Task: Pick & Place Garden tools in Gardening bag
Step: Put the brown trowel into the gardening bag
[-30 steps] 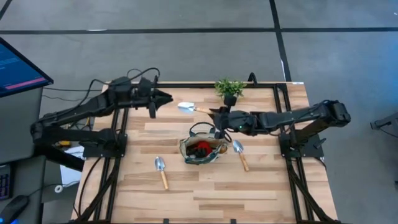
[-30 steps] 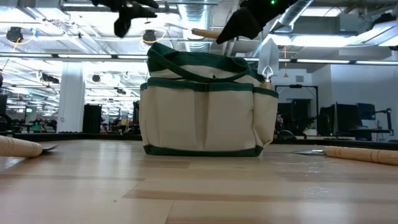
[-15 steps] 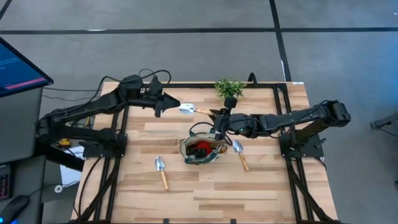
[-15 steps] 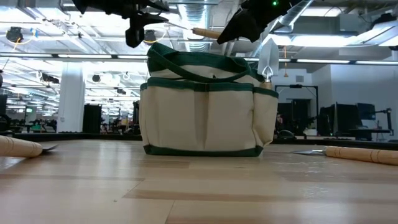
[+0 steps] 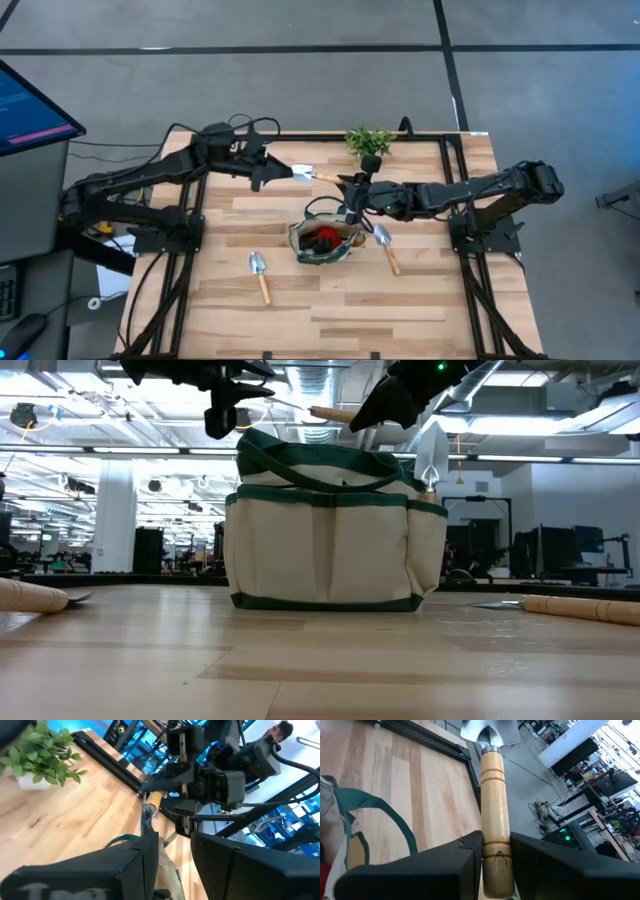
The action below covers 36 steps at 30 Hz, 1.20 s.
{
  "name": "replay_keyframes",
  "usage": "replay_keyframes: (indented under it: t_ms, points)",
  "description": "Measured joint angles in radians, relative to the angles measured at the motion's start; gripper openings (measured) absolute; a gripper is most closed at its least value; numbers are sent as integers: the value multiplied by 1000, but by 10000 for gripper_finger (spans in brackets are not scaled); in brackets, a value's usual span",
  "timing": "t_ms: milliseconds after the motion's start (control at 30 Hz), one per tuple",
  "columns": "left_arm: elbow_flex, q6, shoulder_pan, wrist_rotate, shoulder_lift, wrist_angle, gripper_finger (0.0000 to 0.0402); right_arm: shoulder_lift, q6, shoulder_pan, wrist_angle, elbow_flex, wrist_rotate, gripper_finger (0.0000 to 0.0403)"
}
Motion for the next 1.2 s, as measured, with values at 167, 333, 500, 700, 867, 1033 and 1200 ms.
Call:
replay_keyframes:
  t_ms: [167,333,500,700,867,1033,1200]
  points:
    - [0,47,47,-4,-27,5,104,0,0,8,-9,0,-1,64]
    - [0,36,82,-5,-26,3,104,0,0,19,-12,0,-1,64]
    - [0,-9,61,-3,13,0,104,0,0,18,-12,0,0,64]
    - [0,-10,21,10,47,6,104,0,0,17,-12,0,0,64]
    - [0,-10,-2,11,50,7,104,0,-1,17,-12,0,0,64]
    - [0,-8,-10,11,46,7,101,0,-3,17,-12,0,0,64]
    - [0,-1,-10,10,46,6,66,0,-3,17,-11,0,0,64]
